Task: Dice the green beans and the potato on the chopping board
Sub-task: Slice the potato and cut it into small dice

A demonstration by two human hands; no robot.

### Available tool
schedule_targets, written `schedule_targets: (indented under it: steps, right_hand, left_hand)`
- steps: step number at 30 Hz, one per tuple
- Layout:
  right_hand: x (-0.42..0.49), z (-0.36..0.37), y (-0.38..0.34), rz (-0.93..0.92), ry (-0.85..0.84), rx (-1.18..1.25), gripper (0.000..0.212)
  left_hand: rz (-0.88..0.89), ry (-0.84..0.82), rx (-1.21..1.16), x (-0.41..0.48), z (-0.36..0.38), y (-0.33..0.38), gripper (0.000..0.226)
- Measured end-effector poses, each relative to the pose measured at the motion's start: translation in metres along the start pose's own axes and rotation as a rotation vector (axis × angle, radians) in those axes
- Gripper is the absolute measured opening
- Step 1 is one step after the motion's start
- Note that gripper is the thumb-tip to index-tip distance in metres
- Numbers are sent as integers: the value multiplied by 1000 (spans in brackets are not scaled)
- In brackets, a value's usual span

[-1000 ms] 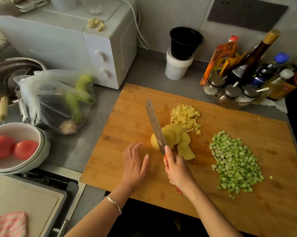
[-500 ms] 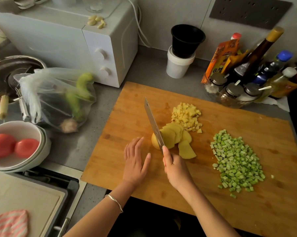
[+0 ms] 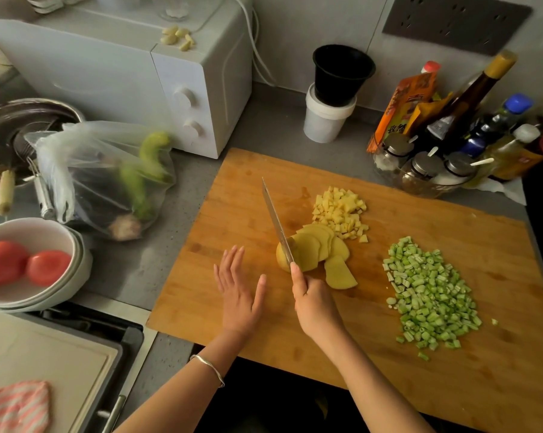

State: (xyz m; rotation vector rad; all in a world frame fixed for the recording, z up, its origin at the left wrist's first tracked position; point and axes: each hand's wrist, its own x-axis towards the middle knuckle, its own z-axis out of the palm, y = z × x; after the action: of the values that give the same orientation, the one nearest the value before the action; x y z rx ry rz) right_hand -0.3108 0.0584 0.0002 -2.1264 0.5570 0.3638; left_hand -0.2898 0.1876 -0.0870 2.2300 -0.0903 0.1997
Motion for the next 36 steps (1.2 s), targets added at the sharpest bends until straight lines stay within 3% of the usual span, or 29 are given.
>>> schedule_targets:
  steps: [6, 10, 13, 18, 25, 30, 33, 36]
  right_hand:
    - [19, 9, 12, 141, -55, 30, 54]
    - [25, -2, 11, 271, -121, 236, 59]
    - [24, -6, 9, 256, -180, 282, 56]
    - [11, -25, 1, 172, -224, 363, 54]
    - [1, -78, 1, 7, -107, 514, 55]
    - [7, -98, 23, 32, -6, 495, 54]
    - [7, -102, 34, 51, 7, 494, 54]
    - [3, -103, 41, 69, 27, 502, 55]
  left_hand:
    - [-8, -59, 60, 2, 0, -1, 64]
    - [166, -251, 182, 3, -1, 1, 57]
    - [283, -384, 260, 4, 1, -2, 57]
    - [278, -397, 261, 5, 1, -6, 59]
    - [275, -360, 171, 14, 6, -1, 63]
    - [145, -388, 84, 41, 25, 25, 99]
    - [165, -441, 162, 59, 43, 43, 103]
    - [173, -437, 343, 66, 61, 59, 90]
